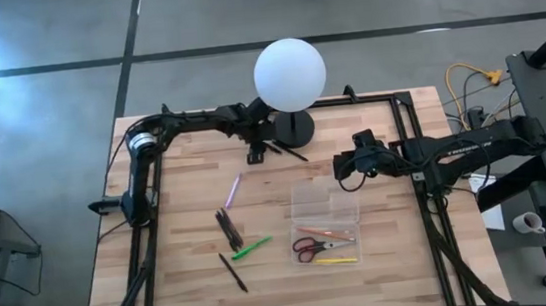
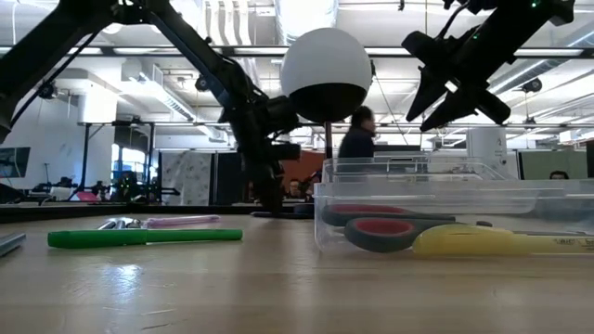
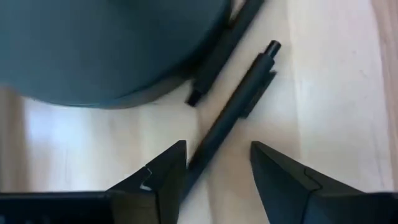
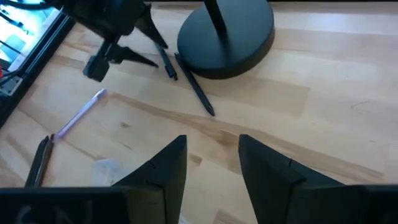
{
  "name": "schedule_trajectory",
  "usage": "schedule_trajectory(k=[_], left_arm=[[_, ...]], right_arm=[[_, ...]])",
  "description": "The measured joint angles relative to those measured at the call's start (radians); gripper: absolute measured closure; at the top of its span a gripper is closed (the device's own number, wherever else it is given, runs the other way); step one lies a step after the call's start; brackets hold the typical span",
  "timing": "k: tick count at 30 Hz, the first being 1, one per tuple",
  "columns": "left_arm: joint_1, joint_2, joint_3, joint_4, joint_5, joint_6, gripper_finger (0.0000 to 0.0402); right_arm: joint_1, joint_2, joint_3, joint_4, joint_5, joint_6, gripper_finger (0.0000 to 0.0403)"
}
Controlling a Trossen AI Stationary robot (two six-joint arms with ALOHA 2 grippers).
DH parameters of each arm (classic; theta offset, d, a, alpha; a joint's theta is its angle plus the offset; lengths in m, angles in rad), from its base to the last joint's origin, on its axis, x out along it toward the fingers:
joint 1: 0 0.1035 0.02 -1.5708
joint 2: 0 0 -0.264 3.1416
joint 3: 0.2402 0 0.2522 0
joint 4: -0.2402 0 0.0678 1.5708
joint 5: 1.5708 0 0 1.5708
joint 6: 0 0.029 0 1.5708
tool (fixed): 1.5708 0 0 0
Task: Pick & place school supplies into a supply box
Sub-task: Put the black pen into the transparent supply box
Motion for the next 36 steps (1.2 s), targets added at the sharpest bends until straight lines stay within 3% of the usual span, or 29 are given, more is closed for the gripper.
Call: schedule_trajectory(k=[11,16,23,31,36], left_arm=[[0.004,0.019,-0.003,-0.076,0.034,-0.065,0.0248],[-0.012,0.020,-0.006,-0.086,0.024,-0.086,0.0301],[-0.058,0.021,-0.008,-0.094,-0.066,-0.083,0.0388],[-0.103,-0.006,-0.010,-0.144,-0.125,-0.201,0.0389],[-0.118,-0.073,-0.021,-0.259,-0.052,-0.354,0.0392]], right_arm=[[-0.002,0.000,0.000,-0.019,0.002,0.001,0.0266],[-0.002,0.000,0.000,-0.021,0.006,0.000,0.0266],[-0.002,0.000,0.000,-0.021,0.006,-0.005,0.0266],[-0.002,0.000,0.000,-0.021,0.007,-0.032,0.0266],[-0.002,0.000,0.000,-0.021,0.007,-0.042,0.0266]])
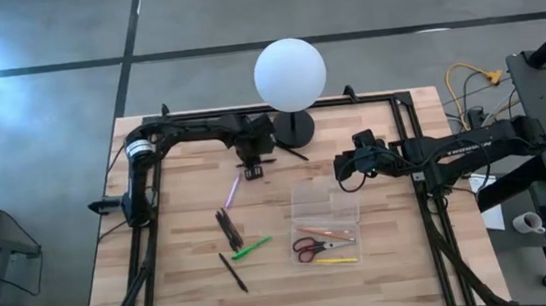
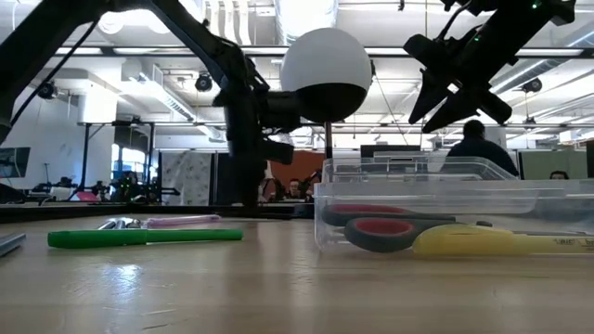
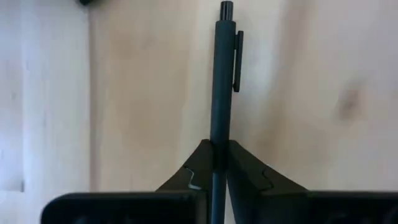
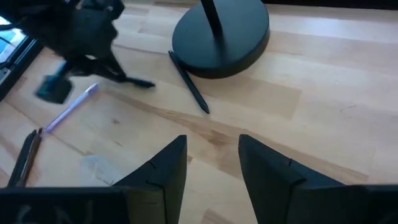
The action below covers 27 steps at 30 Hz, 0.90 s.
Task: Pick & place school supplies into a supply box
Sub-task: Put the black pen into the transparent supply box
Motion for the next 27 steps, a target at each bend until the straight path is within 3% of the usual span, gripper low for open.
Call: schedule_trajectory(k=[7,13,18,27], left_arm=[[-0.051,-0.171,0.004,-0.021,0.028,-0.139,0.0394],[-0.163,-0.296,0.008,0.069,0.091,-0.226,0.0394],[-0.279,-0.281,0.008,0.181,0.116,-0.278,0.0394],[-0.452,-0.170,0.011,0.419,0.115,-0.415,0.0394]], right_arm=[[0.000,0.000,0.000,0.000,0.000,-0.040,0.0266],[0.000,0.000,0.000,0.000,0.007,-0.054,0.0266],[0.001,-0.011,0.000,0.000,0.053,-0.062,0.0266],[0.000,-0.140,0.000,-0.013,0.138,-0.106,0.0266]])
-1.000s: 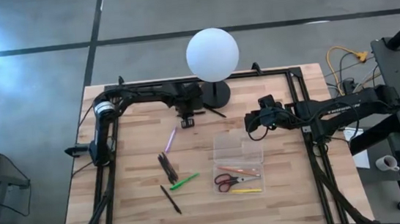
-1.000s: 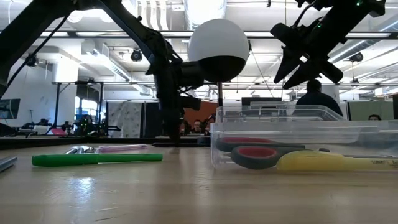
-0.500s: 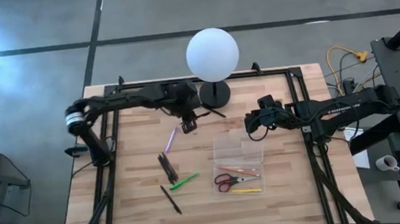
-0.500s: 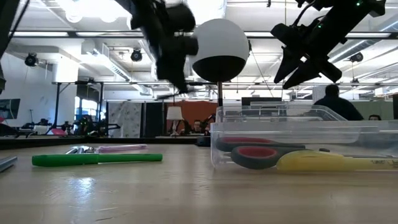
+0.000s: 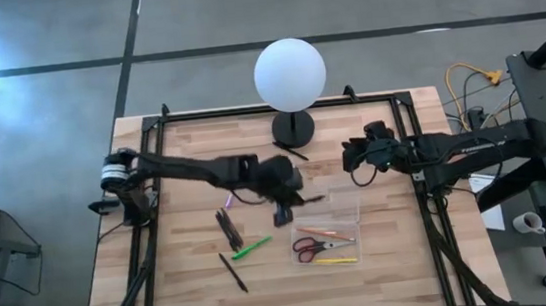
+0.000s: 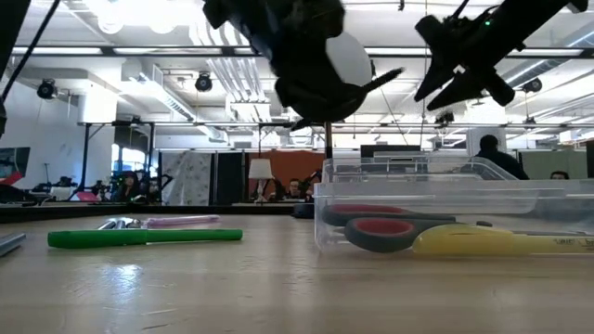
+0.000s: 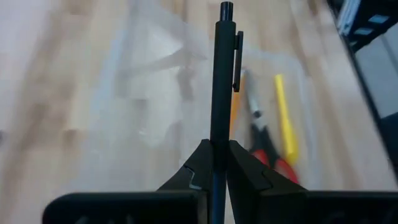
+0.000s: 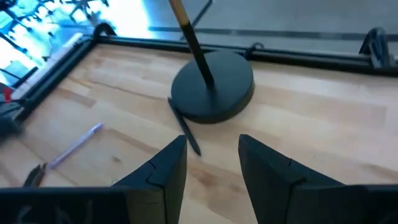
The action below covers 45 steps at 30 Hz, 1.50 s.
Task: Pick & place school supplies into a supply box
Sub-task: Put the black pen into the transparent supply box
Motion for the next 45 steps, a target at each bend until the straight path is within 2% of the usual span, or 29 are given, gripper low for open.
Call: schedule_trajectory(k=[6,12,16,20,25,29,33,37,39,42,45], left_arm=[[-0.081,0.133,0.066,0.058,-0.013,-0.109,0.0394],[-0.112,0.274,0.215,0.067,-0.009,-0.122,0.0390],[-0.112,0.321,0.281,0.049,-0.010,-0.126,0.0389],[-0.113,0.361,0.293,0.011,-0.009,-0.144,0.0388],[-0.119,0.383,0.264,0.000,0.042,-0.213,0.0381],[-0.124,0.371,0.252,-0.036,0.036,-0.220,0.0352],[-0.124,0.356,0.302,-0.126,0.036,-0.220,0.0306],[-0.121,0.354,0.357,-0.263,0.033,-0.192,0.0265],[-0.121,0.349,0.390,-0.333,-0.001,-0.166,0.0254],[-0.127,0.312,0.417,-0.434,-0.120,-0.141,0.0251],[-0.134,0.256,0.393,-0.481,-0.216,-0.151,0.0251]], right_arm=[[0.001,-0.066,0.000,-0.085,-0.004,-0.011,0.0266],[0.003,-0.103,0.000,-0.173,-0.012,-0.010,0.0266],[0.003,-0.116,0.000,-0.213,-0.031,-0.011,0.0266],[0.003,-0.123,0.000,-0.262,-0.041,-0.012,0.0266],[0.003,-0.124,0.000,-0.313,-0.040,-0.014,0.0266],[0.003,-0.126,0.000,-0.324,-0.038,-0.022,0.0266],[0.003,-0.124,0.000,-0.316,-0.041,-0.061,0.0266],[0.000,-0.108,-0.003,-0.266,-0.089,-0.131,0.0266],[0.000,-0.080,-0.017,-0.236,-0.108,-0.169,0.0266],[-0.013,-0.011,-0.039,-0.158,-0.142,-0.200,0.0266],[-0.033,0.078,-0.044,-0.063,-0.191,-0.234,0.0266]])
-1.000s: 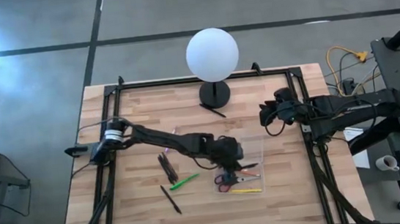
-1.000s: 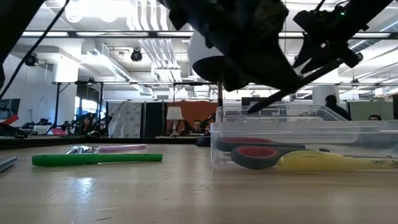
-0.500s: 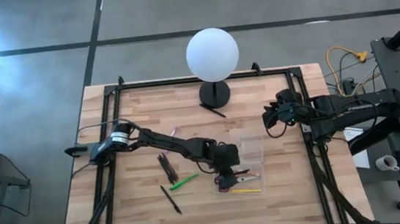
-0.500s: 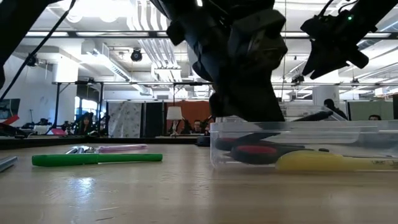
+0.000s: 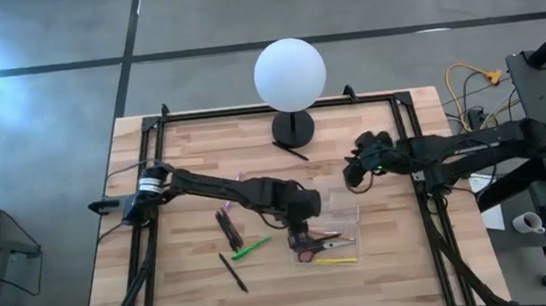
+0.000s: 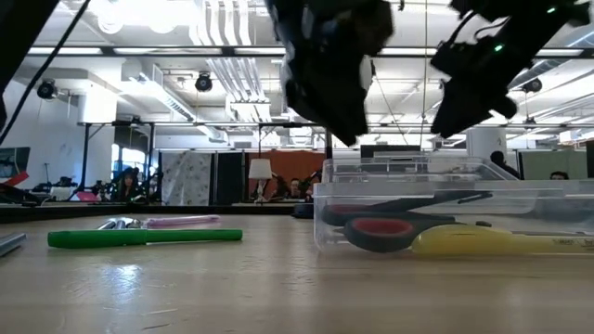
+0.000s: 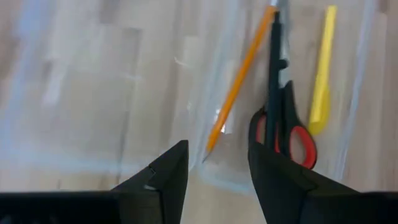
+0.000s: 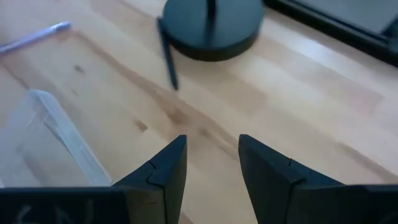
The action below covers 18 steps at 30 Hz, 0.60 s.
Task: Pick & place school supplies into a supply box
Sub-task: Put the black pen into the transparent supply box
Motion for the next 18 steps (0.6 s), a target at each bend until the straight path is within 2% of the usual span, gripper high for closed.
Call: schedule_trajectory(k=[4,8,13,18], left_arm=[[-0.013,-0.117,-0.109,0.009,-0.043,-0.111,0.0252],[-0.021,-0.260,-0.270,0.075,-0.059,-0.269,0.0252],[-0.016,-0.454,-0.511,0.204,-0.066,-0.502,0.0252],[-0.025,-0.647,-0.734,0.287,-0.088,-0.652,0.0252]], right_arm=[[-0.043,0.122,0.045,0.103,-0.046,-0.107,0.0266],[-0.142,0.271,0.118,0.172,-0.213,-0.197,0.0266],[-0.263,0.475,0.228,0.159,-0.384,-0.195,0.0266],[-0.286,0.650,0.362,0.107,-0.392,-0.219,0.0266]])
